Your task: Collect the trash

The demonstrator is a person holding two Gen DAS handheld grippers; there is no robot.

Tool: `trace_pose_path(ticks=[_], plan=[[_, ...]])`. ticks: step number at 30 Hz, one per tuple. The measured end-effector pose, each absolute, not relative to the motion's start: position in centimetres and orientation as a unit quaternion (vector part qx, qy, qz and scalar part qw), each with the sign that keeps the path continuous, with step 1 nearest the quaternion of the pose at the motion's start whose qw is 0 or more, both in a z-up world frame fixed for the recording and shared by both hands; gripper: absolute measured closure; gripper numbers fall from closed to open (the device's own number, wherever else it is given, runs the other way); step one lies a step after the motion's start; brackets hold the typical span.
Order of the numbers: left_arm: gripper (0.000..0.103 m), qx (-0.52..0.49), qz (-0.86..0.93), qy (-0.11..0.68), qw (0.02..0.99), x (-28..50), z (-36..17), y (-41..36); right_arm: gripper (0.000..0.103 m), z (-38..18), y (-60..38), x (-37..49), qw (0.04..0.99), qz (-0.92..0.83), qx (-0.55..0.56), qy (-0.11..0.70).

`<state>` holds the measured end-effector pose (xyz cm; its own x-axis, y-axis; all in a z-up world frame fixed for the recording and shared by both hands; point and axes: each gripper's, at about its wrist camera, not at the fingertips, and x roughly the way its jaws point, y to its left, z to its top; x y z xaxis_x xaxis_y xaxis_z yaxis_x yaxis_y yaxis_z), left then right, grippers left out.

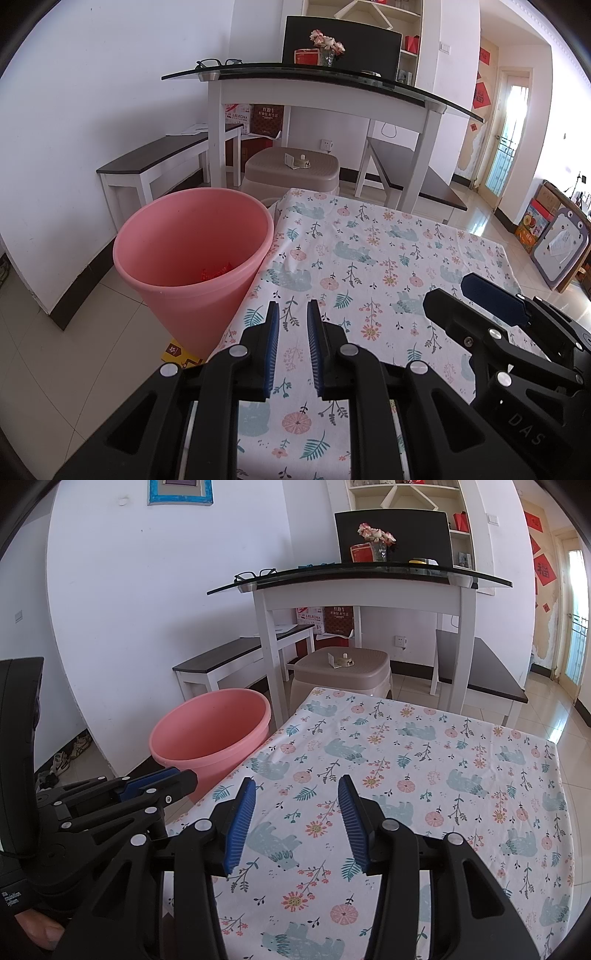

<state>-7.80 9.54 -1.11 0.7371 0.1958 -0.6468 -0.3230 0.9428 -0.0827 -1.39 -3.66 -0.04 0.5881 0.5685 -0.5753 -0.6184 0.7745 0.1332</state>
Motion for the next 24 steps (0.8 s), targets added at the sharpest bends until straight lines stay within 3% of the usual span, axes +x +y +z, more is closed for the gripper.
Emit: trace_pose_path(ticks=[24], plan=[[0.088, -0.095, 0.141, 0.334, 0.927, -7.82, -1.11, 9.54, 0.056, 0.02, -3.47, -1.60, 0.890, 0.335, -0.043, 0.306]])
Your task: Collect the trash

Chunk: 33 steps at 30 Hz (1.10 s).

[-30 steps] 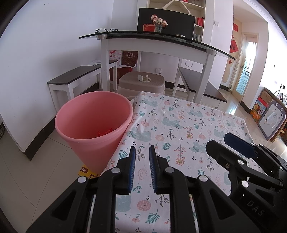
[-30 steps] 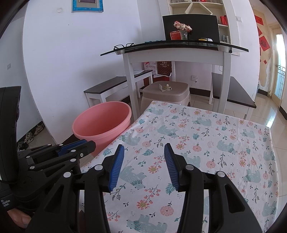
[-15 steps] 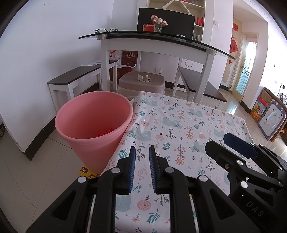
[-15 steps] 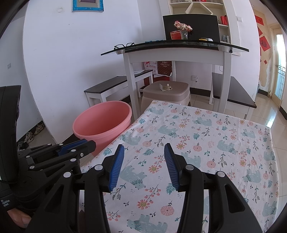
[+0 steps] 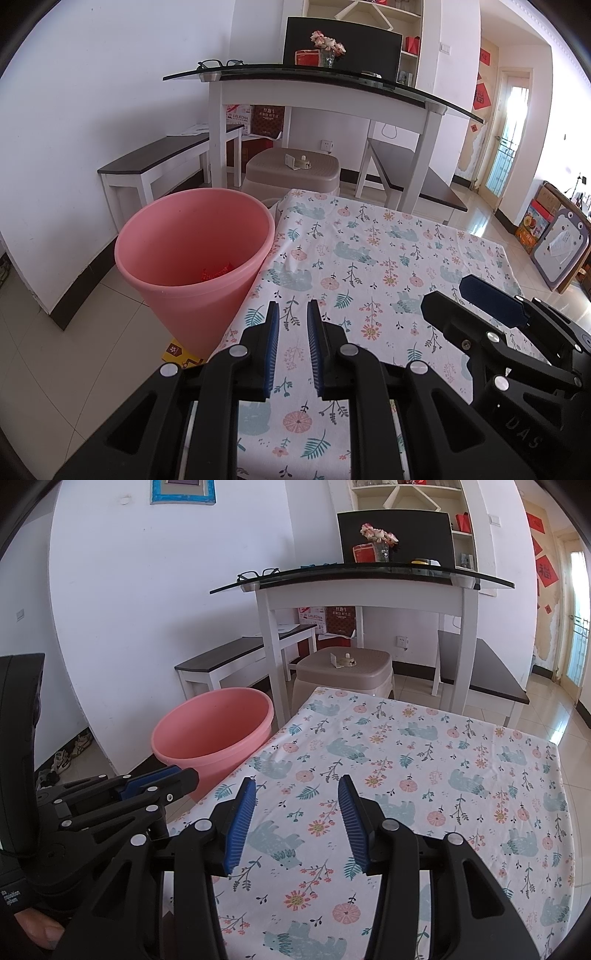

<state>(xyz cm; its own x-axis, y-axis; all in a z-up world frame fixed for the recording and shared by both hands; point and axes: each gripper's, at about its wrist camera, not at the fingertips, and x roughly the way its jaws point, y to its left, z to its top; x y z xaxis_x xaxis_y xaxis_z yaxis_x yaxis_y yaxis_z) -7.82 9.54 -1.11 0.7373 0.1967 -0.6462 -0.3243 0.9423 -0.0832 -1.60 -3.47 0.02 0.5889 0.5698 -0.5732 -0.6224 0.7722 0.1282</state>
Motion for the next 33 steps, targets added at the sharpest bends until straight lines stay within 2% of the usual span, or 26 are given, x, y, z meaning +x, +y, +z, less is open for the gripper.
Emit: trace_pose_path(ticks=[33], plan=[[0.088, -0.098, 0.143, 0.330, 0.928, -8.17, -0.40, 9.59, 0.056, 0.29, -3.23, -2.00, 0.890, 0.338, -0.046, 0.302]])
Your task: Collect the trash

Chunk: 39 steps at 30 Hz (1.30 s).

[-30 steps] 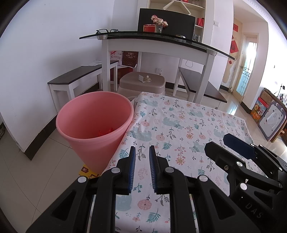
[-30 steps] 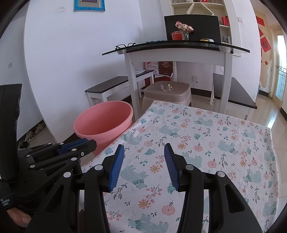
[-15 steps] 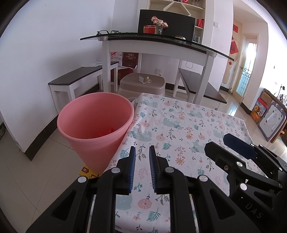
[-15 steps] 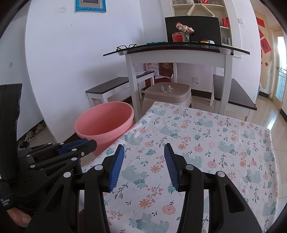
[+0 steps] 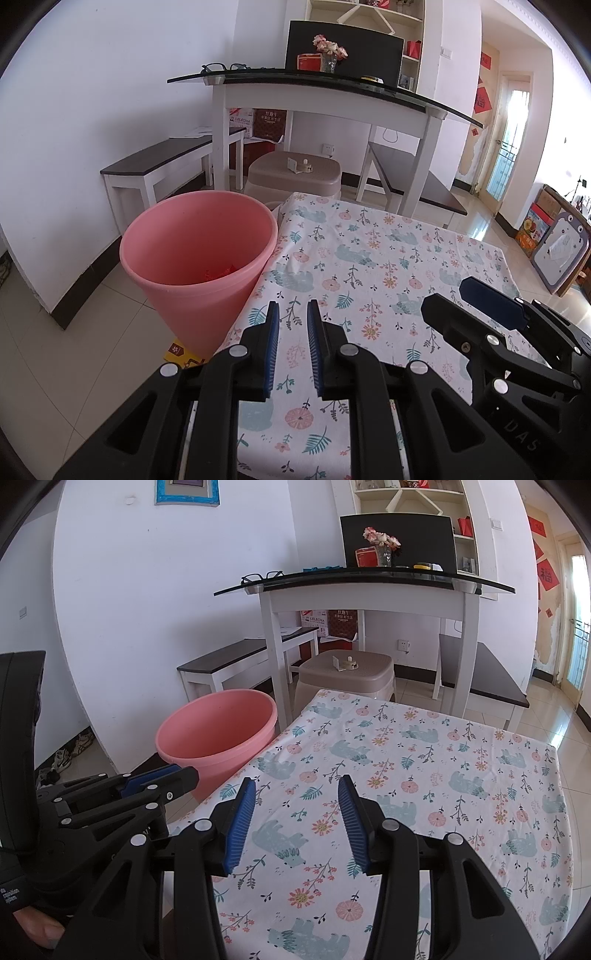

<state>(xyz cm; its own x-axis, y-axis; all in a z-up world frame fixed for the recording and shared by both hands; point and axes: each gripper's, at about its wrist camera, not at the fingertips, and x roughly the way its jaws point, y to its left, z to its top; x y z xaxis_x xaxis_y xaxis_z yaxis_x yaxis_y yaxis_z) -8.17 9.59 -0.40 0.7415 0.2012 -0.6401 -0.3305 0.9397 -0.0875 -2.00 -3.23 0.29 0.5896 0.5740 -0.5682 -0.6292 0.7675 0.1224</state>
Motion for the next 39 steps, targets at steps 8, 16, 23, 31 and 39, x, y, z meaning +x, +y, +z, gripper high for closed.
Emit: trace_pose_path(ticks=[8, 16, 23, 31, 39], plan=[[0.088, -0.099, 0.145, 0.329, 0.928, -8.30, -0.34, 9.59, 0.056, 0.39, -3.27, -2.12, 0.890, 0.339, -0.047, 0.302], [0.088, -0.098, 0.145, 0.328, 0.928, -8.34, -0.39, 9.53, 0.056, 0.37, -3.24, -2.13, 0.890, 0.339, -0.047, 0.302], [0.088, -0.098, 0.146, 0.329, 0.928, -8.33, -0.44, 9.49, 0.056, 0.33, -3.19, -2.19, 0.889, 0.340, -0.047, 0.302], [0.088, -0.098, 0.146, 0.330, 0.927, -8.22, -0.55, 9.46, 0.056, 0.35, -3.17, -2.20, 0.890, 0.340, -0.048, 0.302], [0.088, -0.097, 0.146, 0.330, 0.928, -8.23, -0.57, 9.42, 0.056, 0.35, -3.16, -2.21, 0.890, 0.339, -0.048, 0.302]])
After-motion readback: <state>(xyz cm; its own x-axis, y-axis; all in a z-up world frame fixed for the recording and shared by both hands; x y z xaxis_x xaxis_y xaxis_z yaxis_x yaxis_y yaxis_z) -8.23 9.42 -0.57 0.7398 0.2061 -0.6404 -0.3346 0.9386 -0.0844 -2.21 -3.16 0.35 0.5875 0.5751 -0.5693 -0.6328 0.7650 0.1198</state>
